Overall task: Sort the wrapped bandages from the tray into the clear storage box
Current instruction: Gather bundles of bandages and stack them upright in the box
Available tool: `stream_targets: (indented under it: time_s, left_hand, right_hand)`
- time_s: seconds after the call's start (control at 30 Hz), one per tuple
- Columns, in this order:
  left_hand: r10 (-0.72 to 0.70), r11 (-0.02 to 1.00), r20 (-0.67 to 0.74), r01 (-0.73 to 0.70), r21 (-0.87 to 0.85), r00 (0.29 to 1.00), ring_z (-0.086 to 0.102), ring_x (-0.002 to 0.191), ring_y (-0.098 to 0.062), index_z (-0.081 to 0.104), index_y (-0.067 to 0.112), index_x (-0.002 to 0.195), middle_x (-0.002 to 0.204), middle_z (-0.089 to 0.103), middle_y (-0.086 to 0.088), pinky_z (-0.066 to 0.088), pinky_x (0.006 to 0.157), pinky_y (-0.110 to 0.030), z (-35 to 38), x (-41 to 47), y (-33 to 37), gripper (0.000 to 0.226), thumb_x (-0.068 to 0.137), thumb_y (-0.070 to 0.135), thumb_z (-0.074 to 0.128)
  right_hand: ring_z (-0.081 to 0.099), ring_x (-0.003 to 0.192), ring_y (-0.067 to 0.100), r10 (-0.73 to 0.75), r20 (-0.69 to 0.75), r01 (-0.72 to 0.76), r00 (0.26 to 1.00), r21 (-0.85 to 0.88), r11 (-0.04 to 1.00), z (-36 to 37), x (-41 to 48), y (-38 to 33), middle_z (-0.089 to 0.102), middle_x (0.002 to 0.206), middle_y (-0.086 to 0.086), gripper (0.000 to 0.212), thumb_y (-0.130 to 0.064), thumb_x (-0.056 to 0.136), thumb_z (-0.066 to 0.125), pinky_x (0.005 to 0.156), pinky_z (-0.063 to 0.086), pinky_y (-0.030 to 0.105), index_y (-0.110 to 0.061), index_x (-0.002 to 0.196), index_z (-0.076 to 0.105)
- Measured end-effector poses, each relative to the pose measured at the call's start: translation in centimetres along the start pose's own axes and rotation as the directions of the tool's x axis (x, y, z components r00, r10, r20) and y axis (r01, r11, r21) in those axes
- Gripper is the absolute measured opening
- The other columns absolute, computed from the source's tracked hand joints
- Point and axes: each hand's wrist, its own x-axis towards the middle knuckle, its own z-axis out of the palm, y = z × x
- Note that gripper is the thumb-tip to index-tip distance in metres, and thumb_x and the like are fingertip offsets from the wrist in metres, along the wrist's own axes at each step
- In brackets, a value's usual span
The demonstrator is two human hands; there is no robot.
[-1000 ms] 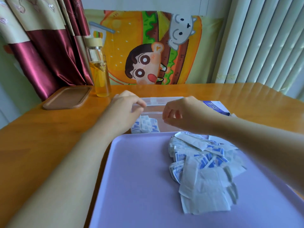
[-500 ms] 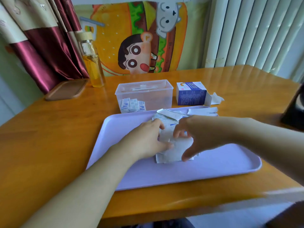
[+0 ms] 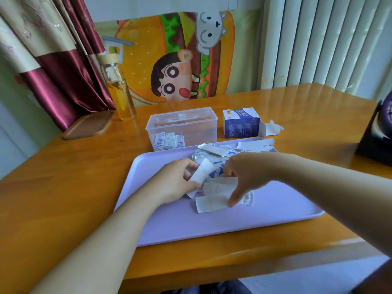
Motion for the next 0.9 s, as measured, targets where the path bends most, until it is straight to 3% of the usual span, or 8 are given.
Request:
stream_targets:
  time_s: [0.17, 0.23, 0.37, 0.43, 0.5, 0.6, 0.7, 0.9]
  left_hand:
    - [-0.064, 0.980, -0.053, 0.052, -0.190, 0.997, 0.061, 0.073, -0.008, 0.058, 0.025, 0.107, 0.088, 0.068, 0.002, 0.048, 0.067, -0.017, -1.9, -0.7, -1.1, 0.019, 0.090, 0.018, 0.060]
    - [-0.098, 0.944, -0.021, 0.086, -0.319, 0.995, 0.066, 0.074, -0.010, 0.060, 0.020, 0.104, 0.086, 0.069, -0.001, 0.053, 0.075, -0.023, -2.2, -1.2, -1.5, 0.016, 0.092, 0.011, 0.056]
    - [-0.199, 0.766, 0.072, 0.201, -0.610, 0.977, 0.069, 0.071, -0.010, 0.061, 0.014, 0.098, 0.092, 0.066, -0.006, 0.057, 0.067, -0.022, -2.1, -2.0, -2.2, 0.017, 0.095, 0.002, 0.049]
    - [-0.225, 0.618, 0.105, 0.225, -0.753, 0.969, 0.069, 0.068, -0.014, 0.061, 0.010, 0.096, 0.089, 0.067, -0.008, 0.057, 0.062, -0.024, -2.1, -2.2, -2.3, 0.019, 0.094, -0.002, 0.046]
    - [-0.223, 0.467, 0.136, 0.228, -0.854, 0.965, 0.069, 0.066, -0.017, 0.063, 0.007, 0.091, 0.081, 0.070, -0.009, 0.057, 0.059, -0.025, -2.2, -2.5, -2.1, 0.022, 0.093, -0.004, 0.044]
    - [-0.150, 0.334, 0.215, 0.254, -0.908, 0.965, 0.067, 0.067, -0.018, 0.068, 0.008, 0.084, 0.082, 0.070, -0.011, 0.055, 0.065, -0.027, -2.1, -3.0, -1.6, 0.030, 0.092, -0.002, 0.040]
    - [-0.050, 0.241, 0.298, 0.301, -0.923, 0.953, 0.069, 0.074, -0.021, 0.077, 0.006, 0.084, 0.092, 0.071, -0.014, 0.054, 0.080, -0.035, -1.9, -3.6, -1.4, 0.043, 0.091, 0.005, 0.034]
    - [0.009, 0.031, 0.263, 0.263, -0.964, 0.965, 0.071, 0.078, -0.023, 0.069, 0.000, 0.101, 0.095, 0.070, -0.017, 0.060, 0.068, -0.034, -1.7, -4.3, -1.2, 0.031, 0.082, 0.015, 0.051]
  right_hand:
    - [0.056, 0.092, 0.019, -0.039, 0.021, 0.038, 0.999, 0.032, 0.999, 0.2, -0.3, -0.5, 0.063, 0.106, 0.000, 0.051, -0.048, 0.076, 0.069, 0.075, 0.043, 0.030, -0.015, 0.114, 0.060]
    - [0.050, 0.087, 0.017, -0.090, -0.004, 0.091, 0.996, 0.024, 0.996, 0.4, -0.8, -0.8, 0.060, 0.107, -0.001, 0.043, -0.042, 0.083, 0.064, 0.073, 0.038, 0.026, -0.018, 0.119, 0.058]
    - [0.050, 0.086, 0.013, -0.195, -0.240, 0.209, 0.951, 0.035, 0.977, 0.2, -1.3, -1.4, 0.062, 0.100, -0.007, 0.020, -0.029, 0.090, 0.060, 0.073, 0.039, 0.026, -0.025, 0.109, 0.063]
    - [0.052, 0.088, 0.013, -0.295, -0.498, 0.343, 0.815, 0.005, 0.939, 0.3, -0.9, -1.5, 0.065, 0.095, -0.006, 0.014, -0.020, 0.086, 0.064, 0.076, 0.046, 0.030, -0.023, 0.099, 0.069]
    - [0.052, 0.083, 0.018, -0.384, -0.699, 0.440, 0.603, -0.109, 0.891, 0.6, -0.1, -1.4, 0.065, 0.088, -0.002, 0.011, -0.015, 0.080, 0.066, 0.070, 0.047, 0.028, -0.018, 0.088, 0.074]
    - [0.047, 0.085, 0.019, -0.384, -0.838, 0.484, 0.388, -0.170, 0.858, 1.3, 1.3, -2.1, 0.063, 0.089, 0.002, 0.013, -0.018, 0.084, 0.062, 0.070, 0.041, 0.021, -0.013, 0.084, 0.075]
    - [0.045, 0.087, 0.020, -0.366, -0.878, 0.509, 0.309, -0.172, 0.844, 1.9, 2.7, -3.1, 0.061, 0.095, 0.001, 0.017, -0.021, 0.086, 0.059, 0.069, 0.043, 0.028, -0.015, 0.085, 0.075]
    - [0.046, 0.089, 0.022, -0.341, -0.906, 0.491, 0.249, -0.186, 0.851, 2.8, 4.8, -4.0, 0.059, 0.098, 0.001, 0.018, -0.021, 0.084, 0.059, 0.070, 0.044, 0.031, -0.019, 0.091, 0.076]
